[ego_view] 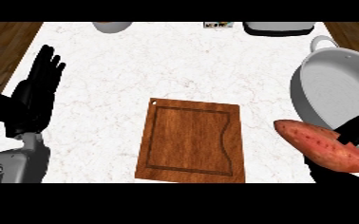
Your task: Pick the sweet potato from the cutting board and place it in the pot
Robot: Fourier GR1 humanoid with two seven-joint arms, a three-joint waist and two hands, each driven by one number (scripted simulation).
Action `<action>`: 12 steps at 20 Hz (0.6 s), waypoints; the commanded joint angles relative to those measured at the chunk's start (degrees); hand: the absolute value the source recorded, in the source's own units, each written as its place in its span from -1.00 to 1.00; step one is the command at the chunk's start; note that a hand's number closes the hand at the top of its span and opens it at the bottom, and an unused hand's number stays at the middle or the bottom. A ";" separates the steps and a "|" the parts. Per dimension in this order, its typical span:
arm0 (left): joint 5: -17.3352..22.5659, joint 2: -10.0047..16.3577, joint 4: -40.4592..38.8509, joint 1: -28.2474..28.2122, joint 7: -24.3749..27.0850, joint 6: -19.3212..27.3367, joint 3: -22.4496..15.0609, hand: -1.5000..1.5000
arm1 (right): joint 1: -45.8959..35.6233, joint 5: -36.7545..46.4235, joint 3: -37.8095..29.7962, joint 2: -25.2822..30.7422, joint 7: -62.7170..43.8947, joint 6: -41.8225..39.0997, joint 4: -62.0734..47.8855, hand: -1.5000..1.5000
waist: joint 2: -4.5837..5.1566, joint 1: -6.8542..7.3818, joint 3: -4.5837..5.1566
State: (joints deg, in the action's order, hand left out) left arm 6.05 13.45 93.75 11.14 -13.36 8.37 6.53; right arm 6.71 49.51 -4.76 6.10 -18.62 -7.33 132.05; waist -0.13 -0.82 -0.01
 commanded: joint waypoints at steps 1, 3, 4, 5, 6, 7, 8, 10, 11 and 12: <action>-1.67 -0.62 -2.20 3.29 -0.07 1.02 -0.73 0.00 | -5.63 -9.51 -7.45 -0.28 -1.91 -0.82 -1.99 1.00 | 0.18 0.49 -0.02; -4.04 -2.33 -1.63 4.66 -2.54 3.65 -2.52 0.00 | -6.02 -11.36 -12.17 2.82 2.08 0.01 -6.83 1.00 | 0.15 0.57 -0.02; -1.77 -1.94 1.29 -0.39 -0.37 0.80 -1.90 0.00 | -6.73 -18.84 -18.12 6.05 0.82 -4.39 -5.39 1.00 | 0.06 0.66 -0.02; 0.44 1.59 0.96 2.40 -2.22 -1.00 1.43 0.00 | -3.64 -20.25 -19.66 4.86 7.56 -0.56 -10.84 1.00 | 0.09 0.54 -0.07; -2.30 -2.48 -0.22 -1.13 1.94 1.00 -1.52 0.00 | -7.64 -20.85 -18.49 4.92 1.63 -2.98 -9.52 1.00 | 0.11 0.74 0.00; 2.17 2.64 0.06 -0.46 0.26 -4.04 2.85 0.00 | -9.82 -19.89 -20.48 6.83 4.53 -1.04 -15.99 1.00 | 0.16 1.06 -0.01; -0.02 -0.17 1.19 2.72 -3.48 -0.59 -0.30 0.00 | -13.76 -16.10 -19.57 8.05 7.02 2.02 -22.70 1.00 | 0.25 1.24 -0.04; 1.25 1.48 -0.83 2.10 -1.04 -2.30 2.22 0.00 | -12.74 -25.02 -23.45 7.23 10.00 0.93 -24.40 1.00 | 0.20 0.92 -0.04; 0.09 -0.95 -0.53 1.70 -0.67 -1.22 0.03 0.00 | -16.39 -21.65 -23.11 9.45 11.78 3.07 -30.37 1.00 | 0.24 1.14 -0.03; -0.61 -1.27 -2.86 0.38 3.51 -1.64 0.21 0.00 | -12.83 -12.69 -19.87 8.90 17.13 7.46 -31.01 1.00 | 0.39 1.26 -0.03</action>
State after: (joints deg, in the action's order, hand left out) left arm 5.85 13.10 92.98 12.20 -13.16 7.25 6.86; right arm -4.67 31.71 -24.34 13.13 -9.21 -5.07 110.11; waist 0.09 0.15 -0.03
